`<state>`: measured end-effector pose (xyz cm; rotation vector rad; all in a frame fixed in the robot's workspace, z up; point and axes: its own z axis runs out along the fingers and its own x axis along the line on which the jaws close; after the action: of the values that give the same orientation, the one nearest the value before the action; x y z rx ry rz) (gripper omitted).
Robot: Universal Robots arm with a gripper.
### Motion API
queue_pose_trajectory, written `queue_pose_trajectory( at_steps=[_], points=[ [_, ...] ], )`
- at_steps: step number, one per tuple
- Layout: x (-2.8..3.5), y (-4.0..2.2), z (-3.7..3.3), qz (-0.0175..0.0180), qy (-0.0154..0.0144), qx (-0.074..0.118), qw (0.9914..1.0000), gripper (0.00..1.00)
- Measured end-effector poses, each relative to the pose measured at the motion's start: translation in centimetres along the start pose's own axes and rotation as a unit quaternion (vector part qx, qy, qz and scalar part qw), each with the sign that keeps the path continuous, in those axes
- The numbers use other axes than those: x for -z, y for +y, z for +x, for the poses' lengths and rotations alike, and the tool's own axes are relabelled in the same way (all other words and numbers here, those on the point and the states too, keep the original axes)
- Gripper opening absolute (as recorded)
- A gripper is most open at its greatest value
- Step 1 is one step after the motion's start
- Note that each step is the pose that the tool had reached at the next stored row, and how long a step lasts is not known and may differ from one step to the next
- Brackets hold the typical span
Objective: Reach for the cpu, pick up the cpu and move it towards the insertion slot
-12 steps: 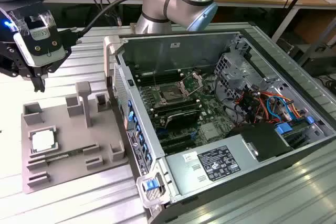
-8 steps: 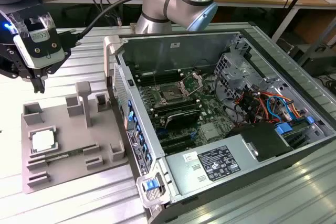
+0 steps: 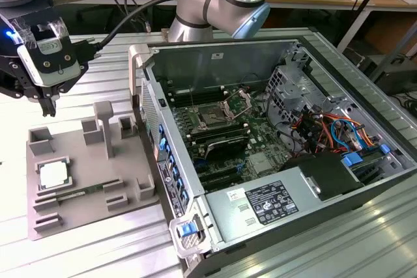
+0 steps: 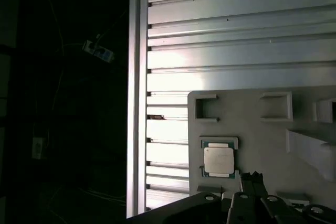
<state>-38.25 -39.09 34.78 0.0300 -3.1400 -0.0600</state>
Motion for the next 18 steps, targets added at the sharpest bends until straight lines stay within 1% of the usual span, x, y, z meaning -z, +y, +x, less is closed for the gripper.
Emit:
queue_pose_trajectory(
  at_steps=[8,10,18],
  points=[
    [-0.2,-0.01,0.0,0.0,0.0,0.0,1.0,0.11],
    [-0.4,-0.02,0.0,0.0,0.0,0.0,1.0,0.11],
    [-0.56,-0.02,0.0,0.0,0.0,0.0,1.0,0.11]
  ],
)
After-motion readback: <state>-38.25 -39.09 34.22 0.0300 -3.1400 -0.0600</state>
